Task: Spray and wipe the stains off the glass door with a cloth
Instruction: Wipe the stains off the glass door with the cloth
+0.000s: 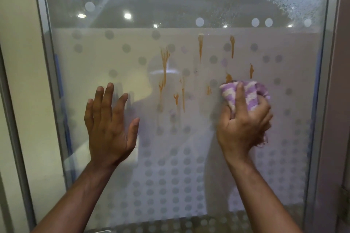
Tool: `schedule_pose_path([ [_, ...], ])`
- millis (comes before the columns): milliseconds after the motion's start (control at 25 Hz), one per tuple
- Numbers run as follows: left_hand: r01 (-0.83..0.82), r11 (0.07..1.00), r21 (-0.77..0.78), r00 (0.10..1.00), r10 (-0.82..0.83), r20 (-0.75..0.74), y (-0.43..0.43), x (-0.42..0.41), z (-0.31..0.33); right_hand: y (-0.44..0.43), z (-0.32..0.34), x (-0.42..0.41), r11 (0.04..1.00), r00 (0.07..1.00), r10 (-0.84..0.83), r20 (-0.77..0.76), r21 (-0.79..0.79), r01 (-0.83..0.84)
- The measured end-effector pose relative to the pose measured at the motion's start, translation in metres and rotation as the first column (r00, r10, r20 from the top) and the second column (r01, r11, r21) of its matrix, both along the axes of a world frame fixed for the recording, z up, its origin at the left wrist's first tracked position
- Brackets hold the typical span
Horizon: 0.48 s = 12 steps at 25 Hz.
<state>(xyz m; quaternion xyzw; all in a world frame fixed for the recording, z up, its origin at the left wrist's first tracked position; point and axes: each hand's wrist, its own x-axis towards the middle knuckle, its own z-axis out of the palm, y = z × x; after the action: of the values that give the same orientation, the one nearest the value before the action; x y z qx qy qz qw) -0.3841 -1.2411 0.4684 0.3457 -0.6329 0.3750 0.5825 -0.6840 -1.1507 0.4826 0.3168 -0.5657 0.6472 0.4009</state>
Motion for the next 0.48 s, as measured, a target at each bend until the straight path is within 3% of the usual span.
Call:
schedule_pose_path([
  [120,0.001,1.0,-0.001,1.0,-0.001,-0.001,0.001,0.0,0.0,-0.007,-0.015,0.042,0.996,0.974,0.024,-0.225,0.094,-0.003],
  [280,0.005,1.0,0.004,1.0,-0.005,0.011,0.002,0.001,0.001,-0.006,-0.063,0.085,0.967,0.792,0.12,-0.599,0.25,0.042],
  [400,0.013,1.0,0.008,1.0,-0.013,0.015,0.002,0.001,0.001,-0.004,-0.068,0.074,0.973,0.72,0.048,-0.692,0.195,0.123],
  [480,0.021,1.0,0.012,1.0,-0.021,0.014,0.002,0.001,0.001,-0.005,-0.046,0.048,0.978,0.752,-0.056,-0.657,0.114,0.172],
])
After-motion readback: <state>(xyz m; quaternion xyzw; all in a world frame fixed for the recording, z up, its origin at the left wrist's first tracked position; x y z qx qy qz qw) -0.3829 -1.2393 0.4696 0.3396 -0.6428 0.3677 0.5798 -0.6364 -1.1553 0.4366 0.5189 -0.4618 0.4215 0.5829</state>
